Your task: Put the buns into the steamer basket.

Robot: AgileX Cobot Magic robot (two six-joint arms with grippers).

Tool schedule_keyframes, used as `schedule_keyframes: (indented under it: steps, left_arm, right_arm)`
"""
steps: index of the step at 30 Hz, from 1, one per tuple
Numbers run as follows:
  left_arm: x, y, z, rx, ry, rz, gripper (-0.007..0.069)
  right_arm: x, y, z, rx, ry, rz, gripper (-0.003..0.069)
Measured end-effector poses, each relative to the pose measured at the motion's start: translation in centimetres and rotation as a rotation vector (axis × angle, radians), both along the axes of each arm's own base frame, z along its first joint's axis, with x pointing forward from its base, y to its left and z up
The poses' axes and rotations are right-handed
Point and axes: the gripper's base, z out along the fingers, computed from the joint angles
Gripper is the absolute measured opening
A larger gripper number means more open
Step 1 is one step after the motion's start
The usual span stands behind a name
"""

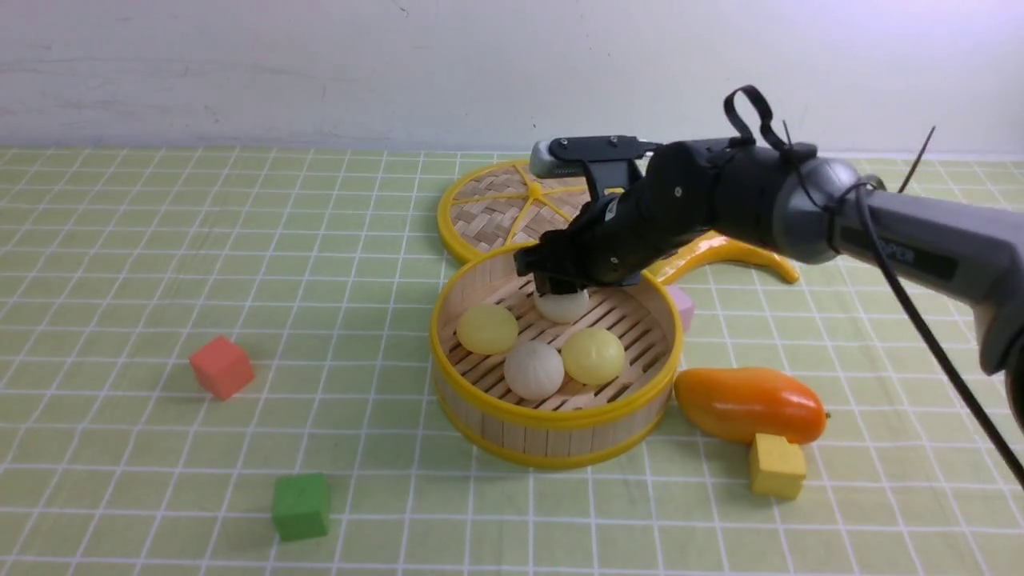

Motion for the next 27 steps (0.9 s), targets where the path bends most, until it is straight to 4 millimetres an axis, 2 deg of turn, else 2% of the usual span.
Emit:
schedule_keyframes:
  steps: [2,4,5,6,8,9,11,14,15,16,17,18,19,21,27]
  left_arm:
    - [0.0,0.0,0.0,0.000,0.000,0.000,0.0018]
    - [0.0,0.0,0.0,0.000,0.000,0.000,0.0020]
    - [0.0,0.0,0.0,0.000,0.000,0.000,0.0021]
    - [0.0,0.0,0.0,0.000,0.000,0.000,0.0022]
    - [0.0,0.0,0.0,0.000,0.000,0.000,0.0025]
    - [0.0,0.0,0.0,0.000,0.000,0.000,0.0027]
    - [0.0,0.0,0.0,0.000,0.000,0.000,0.0029]
    - [0.0,0.0,0.0,0.000,0.000,0.000,0.0032]
    - [0.0,0.0,0.0,0.000,0.000,0.000,0.0033]
    - [0.0,0.0,0.0,0.000,0.000,0.000,0.0036]
    - [0.0,0.0,0.0,0.000,0.000,0.000,0.0036]
    - [0.0,0.0,0.0,0.000,0.000,0.000,0.0036]
    - [0.0,0.0,0.0,0.000,0.000,0.000,0.0038]
    - [0.0,0.0,0.0,0.000,0.000,0.000,0.0039]
    - [0.0,0.0,0.0,0.000,0.000,0.000,0.0043]
  right_arm:
    - [-1.3,-0.5,3.0,-0.008,0.019,0.022,0.0533]
    - [-3.0,-1.3,6.3,-0.034,0.026,0.047,0.0564]
    - [-3.2,-1.3,6.7,-0.034,0.029,0.050,0.0565]
    - [-5.0,-2.2,9.4,-0.055,0.040,0.058,0.0563]
    - [-7.9,-3.8,12.7,-0.088,0.061,0.054,0.0526]
    - [-9.1,-4.4,13.7,-0.100,0.071,0.051,0.0493]
    - [-12.5,-6.1,15.5,-0.111,0.106,0.030,0.0392]
    - [-16.2,-7.9,16.3,-0.102,0.133,0.000,0.0239]
    - [-16.5,-8.0,16.4,-0.100,0.134,-0.002,0.0227]
    - [-18.4,-8.9,16.7,-0.093,0.143,-0.012,0.0143]
    - [-19.5,-9.4,16.9,-0.091,0.149,-0.013,0.0094]
    - [-19.8,-9.5,16.9,-0.093,0.152,-0.012,0.0084]
    - [-21.6,-10.3,17.5,-0.092,0.153,-0.012,0.0010]
    - [-23.1,-11.0,18.0,-0.094,0.160,-0.012,-0.0017]
    - [-26.3,-12.6,20.1,-0.079,0.104,-0.014,-0.0020]
